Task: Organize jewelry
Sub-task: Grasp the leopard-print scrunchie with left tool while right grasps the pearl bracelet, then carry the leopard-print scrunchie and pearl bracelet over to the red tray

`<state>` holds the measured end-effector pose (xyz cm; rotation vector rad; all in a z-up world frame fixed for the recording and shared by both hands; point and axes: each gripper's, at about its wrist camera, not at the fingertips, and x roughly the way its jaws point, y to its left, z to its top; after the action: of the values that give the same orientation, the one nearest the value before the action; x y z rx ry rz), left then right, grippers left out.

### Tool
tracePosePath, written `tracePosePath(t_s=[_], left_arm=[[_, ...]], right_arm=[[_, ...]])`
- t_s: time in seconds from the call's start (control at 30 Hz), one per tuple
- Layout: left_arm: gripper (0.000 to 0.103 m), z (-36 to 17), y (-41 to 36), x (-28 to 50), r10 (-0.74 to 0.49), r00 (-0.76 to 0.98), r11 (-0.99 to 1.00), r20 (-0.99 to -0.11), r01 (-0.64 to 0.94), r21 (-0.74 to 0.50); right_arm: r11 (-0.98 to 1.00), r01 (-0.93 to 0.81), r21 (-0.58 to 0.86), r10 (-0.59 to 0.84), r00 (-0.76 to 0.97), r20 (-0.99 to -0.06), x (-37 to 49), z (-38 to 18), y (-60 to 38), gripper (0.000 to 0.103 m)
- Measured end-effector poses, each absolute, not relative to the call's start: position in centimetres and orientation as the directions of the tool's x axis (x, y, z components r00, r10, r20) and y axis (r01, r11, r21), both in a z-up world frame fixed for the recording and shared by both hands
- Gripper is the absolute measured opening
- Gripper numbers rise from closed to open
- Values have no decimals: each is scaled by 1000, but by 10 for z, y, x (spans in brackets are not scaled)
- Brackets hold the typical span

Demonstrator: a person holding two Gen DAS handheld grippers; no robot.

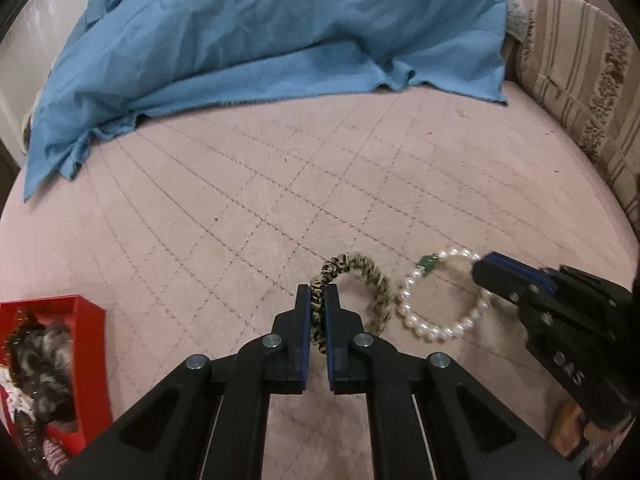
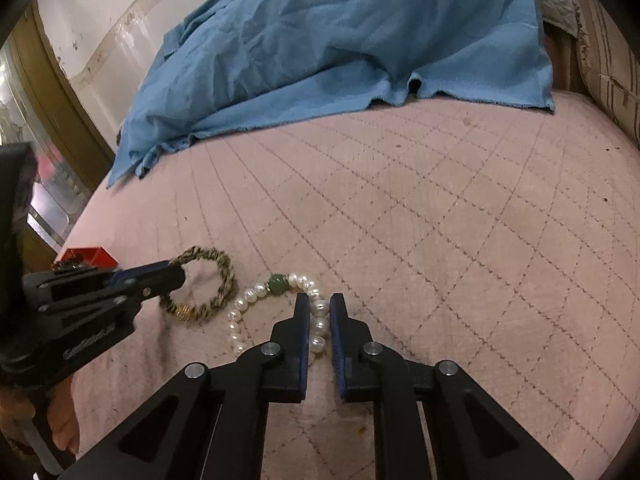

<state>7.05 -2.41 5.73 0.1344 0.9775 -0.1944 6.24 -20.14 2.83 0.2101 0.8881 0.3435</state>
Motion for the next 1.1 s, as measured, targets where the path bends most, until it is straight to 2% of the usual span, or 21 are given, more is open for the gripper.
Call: tracePosePath(t_s=[0.4,0.6,0.8,1.1], left_arm=[[6,98,-4,11,-154,576,979,-802,196,-48],[6,113,13,-25,-140,605,985,-784,169,-46],[6,118,33,-58,-104,626,989,-773,144,-16],[6,125,70,-90,-113,640,993,-760,88,-74]], right_arm=[[913,-248,323,405,645,-648,33,61,-196,11],[938,-238,254,347,698,-626,2,74,-191,11],[948,-220,229,317,710,-629,-29,78,-184,11],[937,-230,262,347,695,-630,-79,94,-173,11]])
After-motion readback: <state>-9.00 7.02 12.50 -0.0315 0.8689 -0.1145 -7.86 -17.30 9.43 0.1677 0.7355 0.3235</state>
